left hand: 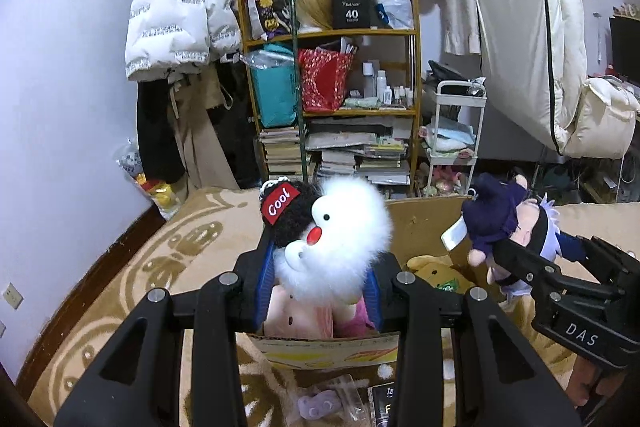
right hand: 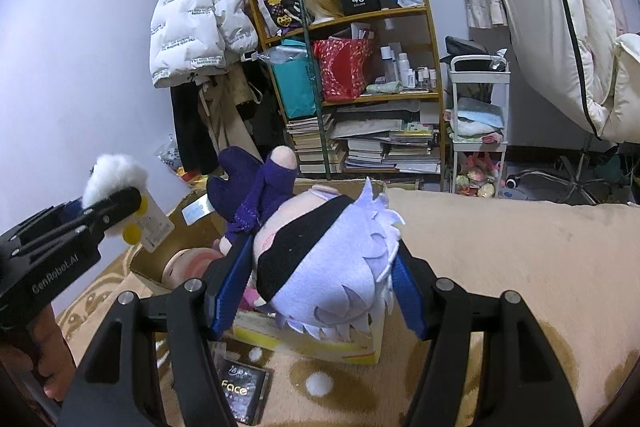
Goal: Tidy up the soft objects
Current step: 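Lift the doll and keychain and carry both over the box, then open both tools to drop the doll and keychain into the box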
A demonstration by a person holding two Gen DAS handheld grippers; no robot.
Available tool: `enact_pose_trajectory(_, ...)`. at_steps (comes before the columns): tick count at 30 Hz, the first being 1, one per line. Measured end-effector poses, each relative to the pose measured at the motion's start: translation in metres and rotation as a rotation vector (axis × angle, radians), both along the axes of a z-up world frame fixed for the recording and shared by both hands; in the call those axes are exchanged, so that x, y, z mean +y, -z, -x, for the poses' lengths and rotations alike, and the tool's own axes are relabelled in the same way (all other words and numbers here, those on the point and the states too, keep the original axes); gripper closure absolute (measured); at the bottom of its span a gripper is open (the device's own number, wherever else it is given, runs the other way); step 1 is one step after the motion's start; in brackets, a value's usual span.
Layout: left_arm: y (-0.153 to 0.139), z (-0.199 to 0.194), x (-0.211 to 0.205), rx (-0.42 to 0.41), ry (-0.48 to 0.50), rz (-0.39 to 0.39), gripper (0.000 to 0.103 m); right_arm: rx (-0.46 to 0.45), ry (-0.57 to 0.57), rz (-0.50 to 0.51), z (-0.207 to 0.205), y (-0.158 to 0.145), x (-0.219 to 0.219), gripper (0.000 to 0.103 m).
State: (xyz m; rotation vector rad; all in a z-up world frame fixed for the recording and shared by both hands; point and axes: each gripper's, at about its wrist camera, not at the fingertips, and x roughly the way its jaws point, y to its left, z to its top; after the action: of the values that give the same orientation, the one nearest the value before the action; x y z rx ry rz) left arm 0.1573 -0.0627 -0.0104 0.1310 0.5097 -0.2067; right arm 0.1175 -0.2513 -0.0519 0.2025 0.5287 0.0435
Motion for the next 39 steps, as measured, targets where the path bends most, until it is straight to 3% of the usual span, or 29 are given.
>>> enact_pose_trajectory(10, 0.021, -0.021, 0.009, 0.083, 0.014, 0.041, 0.066, 0.031, -0.017, -0.012, -0.029, 0.016, -0.004, 0.033)
enact_pose_trajectory(17, 0.034, -0.030, 0.008, 0.140, 0.014, 0.028, 0.063, 0.059, -0.047, -0.022, -0.033, 0.020, -0.003, 0.031)
enact_pose_trajectory(24, 0.037, -0.031, 0.014, 0.170, -0.019, 0.016, 0.039, 0.081, -0.064, -0.044, -0.034, 0.023, -0.005, 0.031)
enact_pose_trajectory(35, 0.019, -0.008, 0.043, 0.177, -0.101, -0.005, 0.013, 0.068, -0.065, -0.007, -0.015, 0.007, 0.001, 0.023)
enact_pose_trajectory(37, 0.015, 0.001, 0.047, 0.179, -0.105, -0.016, 0.011, 0.069, -0.063, -0.008, -0.011, 0.005, 0.002, 0.013)
enact_pose_trajectory(39, 0.012, 0.008, 0.049, 0.189, -0.108, -0.025, 0.008, 0.063, -0.058, -0.003, -0.009, 0.003, 0.003, 0.010)
